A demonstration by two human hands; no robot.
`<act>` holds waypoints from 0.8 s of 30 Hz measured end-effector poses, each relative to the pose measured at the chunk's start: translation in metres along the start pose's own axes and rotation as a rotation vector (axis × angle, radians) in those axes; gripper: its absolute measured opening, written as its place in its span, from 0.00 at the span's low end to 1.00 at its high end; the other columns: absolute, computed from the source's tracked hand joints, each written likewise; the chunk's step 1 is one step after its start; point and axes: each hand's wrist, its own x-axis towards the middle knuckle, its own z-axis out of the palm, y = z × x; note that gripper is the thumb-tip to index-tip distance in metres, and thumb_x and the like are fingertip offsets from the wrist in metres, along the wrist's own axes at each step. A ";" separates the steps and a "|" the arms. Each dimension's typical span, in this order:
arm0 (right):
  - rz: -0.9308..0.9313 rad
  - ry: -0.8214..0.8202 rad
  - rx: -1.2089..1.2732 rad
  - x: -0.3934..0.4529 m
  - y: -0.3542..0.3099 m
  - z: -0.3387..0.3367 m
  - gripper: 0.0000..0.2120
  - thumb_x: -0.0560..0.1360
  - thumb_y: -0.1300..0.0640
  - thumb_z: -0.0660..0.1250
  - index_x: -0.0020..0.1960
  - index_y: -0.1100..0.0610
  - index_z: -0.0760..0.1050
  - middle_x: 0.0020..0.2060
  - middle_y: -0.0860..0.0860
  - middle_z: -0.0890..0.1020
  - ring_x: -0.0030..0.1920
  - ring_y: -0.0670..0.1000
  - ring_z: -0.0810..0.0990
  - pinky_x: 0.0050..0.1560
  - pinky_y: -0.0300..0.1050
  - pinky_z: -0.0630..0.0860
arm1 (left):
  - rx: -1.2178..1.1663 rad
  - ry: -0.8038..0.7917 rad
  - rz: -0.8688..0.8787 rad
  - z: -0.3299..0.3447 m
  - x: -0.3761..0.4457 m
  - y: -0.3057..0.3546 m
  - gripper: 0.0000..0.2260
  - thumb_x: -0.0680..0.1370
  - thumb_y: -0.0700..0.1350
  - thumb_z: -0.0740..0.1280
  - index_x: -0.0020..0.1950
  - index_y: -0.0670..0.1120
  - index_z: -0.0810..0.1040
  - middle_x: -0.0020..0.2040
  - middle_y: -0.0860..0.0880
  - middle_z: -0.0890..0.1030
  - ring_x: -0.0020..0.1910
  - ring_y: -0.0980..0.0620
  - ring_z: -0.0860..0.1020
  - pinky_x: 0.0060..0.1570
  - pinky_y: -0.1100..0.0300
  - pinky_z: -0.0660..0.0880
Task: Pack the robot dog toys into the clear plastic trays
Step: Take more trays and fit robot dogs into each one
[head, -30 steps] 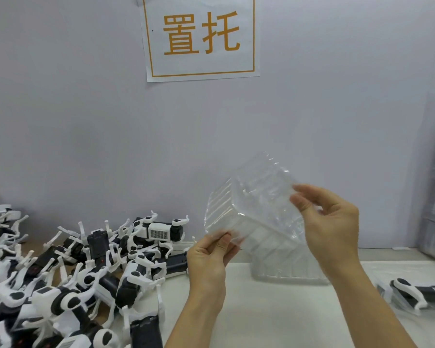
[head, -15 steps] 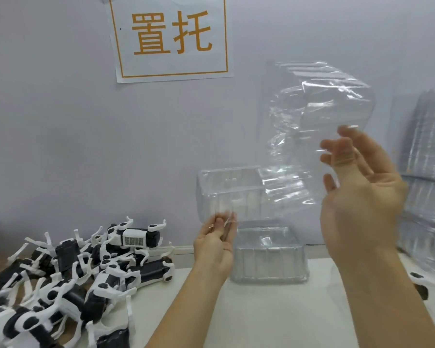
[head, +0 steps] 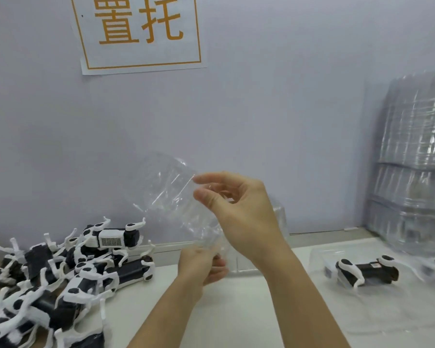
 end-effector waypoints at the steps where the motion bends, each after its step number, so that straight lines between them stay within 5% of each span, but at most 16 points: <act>1: 0.000 -0.018 -0.024 0.000 -0.001 -0.002 0.05 0.72 0.54 0.76 0.48 0.47 0.85 0.39 0.43 0.83 0.42 0.41 0.80 0.44 0.28 0.73 | 0.001 -0.001 0.001 -0.009 -0.001 -0.002 0.11 0.77 0.44 0.71 0.41 0.36 0.80 0.32 0.42 0.82 0.30 0.45 0.82 0.29 0.60 0.78; 7: 0.019 -0.173 -0.182 -0.003 -0.017 -0.016 0.07 0.72 0.49 0.76 0.49 0.48 0.84 0.39 0.45 0.83 0.37 0.40 0.78 0.38 0.27 0.73 | -0.342 0.161 0.060 -0.069 -0.020 0.023 0.06 0.81 0.37 0.62 0.45 0.37 0.75 0.40 0.38 0.81 0.33 0.44 0.80 0.28 0.60 0.79; 10: 0.036 -0.296 -0.411 -0.006 -0.021 -0.020 0.07 0.71 0.45 0.76 0.47 0.45 0.82 0.39 0.41 0.82 0.37 0.37 0.78 0.38 0.26 0.73 | -0.388 0.163 0.180 -0.094 -0.036 0.039 0.06 0.81 0.38 0.61 0.52 0.37 0.77 0.45 0.39 0.81 0.39 0.44 0.80 0.40 0.56 0.79; 13: 0.132 -0.461 -0.614 -0.010 -0.015 -0.012 0.09 0.71 0.46 0.76 0.46 0.44 0.78 0.40 0.40 0.81 0.37 0.38 0.78 0.36 0.30 0.75 | -0.237 0.100 0.257 -0.115 -0.049 0.048 0.12 0.80 0.47 0.62 0.55 0.42 0.81 0.51 0.42 0.85 0.47 0.43 0.81 0.54 0.45 0.76; 17: 0.266 -0.703 -0.788 -0.015 0.006 0.011 0.12 0.70 0.48 0.77 0.45 0.44 0.74 0.42 0.41 0.78 0.36 0.42 0.77 0.30 0.34 0.70 | 0.067 -0.072 0.183 -0.110 -0.058 0.046 0.14 0.79 0.58 0.63 0.54 0.50 0.82 0.49 0.51 0.86 0.50 0.47 0.82 0.47 0.48 0.77; 20: 0.313 -0.859 -0.865 -0.018 0.026 0.027 0.14 0.69 0.48 0.78 0.47 0.46 0.73 0.43 0.41 0.77 0.36 0.43 0.76 0.29 0.35 0.69 | 0.311 -0.088 0.146 -0.097 -0.050 0.028 0.08 0.79 0.52 0.67 0.57 0.56 0.79 0.56 0.54 0.81 0.55 0.53 0.78 0.45 0.54 0.75; 24: 0.401 -0.971 -0.956 -0.022 0.049 0.032 0.14 0.68 0.46 0.79 0.47 0.44 0.75 0.44 0.41 0.78 0.39 0.43 0.76 0.37 0.38 0.70 | 0.535 -0.060 0.084 -0.094 -0.036 0.001 0.12 0.78 0.44 0.64 0.61 0.55 0.75 0.56 0.52 0.77 0.48 0.57 0.75 0.41 0.61 0.72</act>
